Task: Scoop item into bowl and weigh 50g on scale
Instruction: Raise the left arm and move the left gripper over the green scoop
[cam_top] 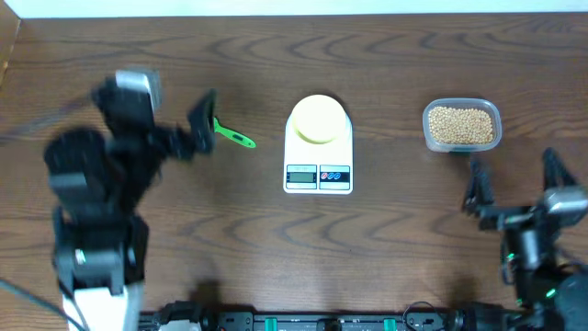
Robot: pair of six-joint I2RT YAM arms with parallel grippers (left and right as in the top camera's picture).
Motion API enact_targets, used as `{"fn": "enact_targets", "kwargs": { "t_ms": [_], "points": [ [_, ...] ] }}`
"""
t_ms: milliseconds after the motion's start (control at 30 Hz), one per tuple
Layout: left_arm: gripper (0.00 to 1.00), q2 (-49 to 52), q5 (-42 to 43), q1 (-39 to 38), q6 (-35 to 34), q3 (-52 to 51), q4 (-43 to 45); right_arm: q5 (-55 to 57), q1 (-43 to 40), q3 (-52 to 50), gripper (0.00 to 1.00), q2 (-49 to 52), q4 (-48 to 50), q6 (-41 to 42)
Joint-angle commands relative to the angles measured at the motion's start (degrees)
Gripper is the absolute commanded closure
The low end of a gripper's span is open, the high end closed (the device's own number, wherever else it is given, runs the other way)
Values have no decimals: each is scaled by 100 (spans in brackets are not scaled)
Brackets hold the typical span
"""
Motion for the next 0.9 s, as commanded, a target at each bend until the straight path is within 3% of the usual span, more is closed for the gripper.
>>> {"fn": "enact_targets", "kwargs": {
  "t_ms": [0,167,267,567,667,767,867],
  "points": [
    [2,752,-66,55,120,1038,-247,68,26,1445,1,1318,-485,52],
    [2,1692,-577,433,94,2061,-1386,-507,26,3591,1,3287,-1895,52],
    [2,2138,-96,627,94,2144,-2122,-1543,24,4356,1,4341,-2100,85],
    [2,3097,356,625,-280,2144,-3434,-3762,52,4524,1,6107,-2076,444],
    [2,3473,-98,627,-142,2144,-3440,-4131,142,4524,1,6516,-2083,938],
    [2,3919,-767,627,-138,2144,-3373,-4909,240,4524,1,6819,-2041,772],
    [2,4393,-1023,627,-39,2144,-3292,-4977,356,4524,1,6911,-2087,756]
  ]
}}
